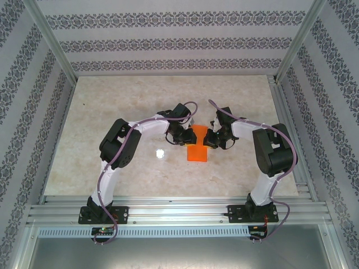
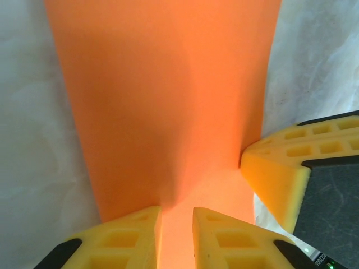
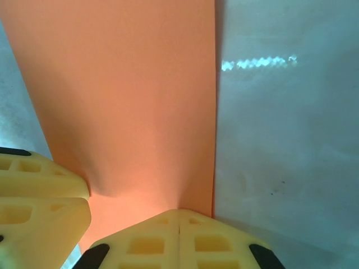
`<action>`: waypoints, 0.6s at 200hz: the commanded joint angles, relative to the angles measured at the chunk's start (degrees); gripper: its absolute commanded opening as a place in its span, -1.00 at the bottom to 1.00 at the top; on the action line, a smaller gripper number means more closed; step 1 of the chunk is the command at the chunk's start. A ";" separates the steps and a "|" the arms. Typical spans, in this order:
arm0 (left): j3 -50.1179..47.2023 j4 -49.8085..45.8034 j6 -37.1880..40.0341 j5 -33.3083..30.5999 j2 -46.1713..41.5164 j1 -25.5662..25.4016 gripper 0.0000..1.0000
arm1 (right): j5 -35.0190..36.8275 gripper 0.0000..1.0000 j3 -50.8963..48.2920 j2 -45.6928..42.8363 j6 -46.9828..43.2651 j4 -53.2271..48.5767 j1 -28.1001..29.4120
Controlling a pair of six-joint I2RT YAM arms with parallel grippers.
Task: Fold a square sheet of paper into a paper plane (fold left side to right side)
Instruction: Hold the square sheet of paper at the center of the table.
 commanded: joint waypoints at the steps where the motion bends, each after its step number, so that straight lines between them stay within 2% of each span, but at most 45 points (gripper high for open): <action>1: -1.37 0.62 1.39 -1.57 1.80 1.16 -0.60 | 5.72 -0.89 -0.57 3.08 -1.17 -3.18 0.89; 26: -2.19 0.88 1.38 -1.78 2.06 1.13 -0.60 | 4.97 -0.89 -0.46 2.29 -1.49 -2.28 0.97; 86: -4.56 1.41 1.33 -2.16 1.92 1.08 -0.62 | -5.65 -0.87 1.55 -4.05 1.01 4.94 0.80; 120: -5.39 1.92 1.24 -2.50 1.92 1.00 -0.63 | -8.33 -0.89 3.13 -2.41 5.53 10.68 0.80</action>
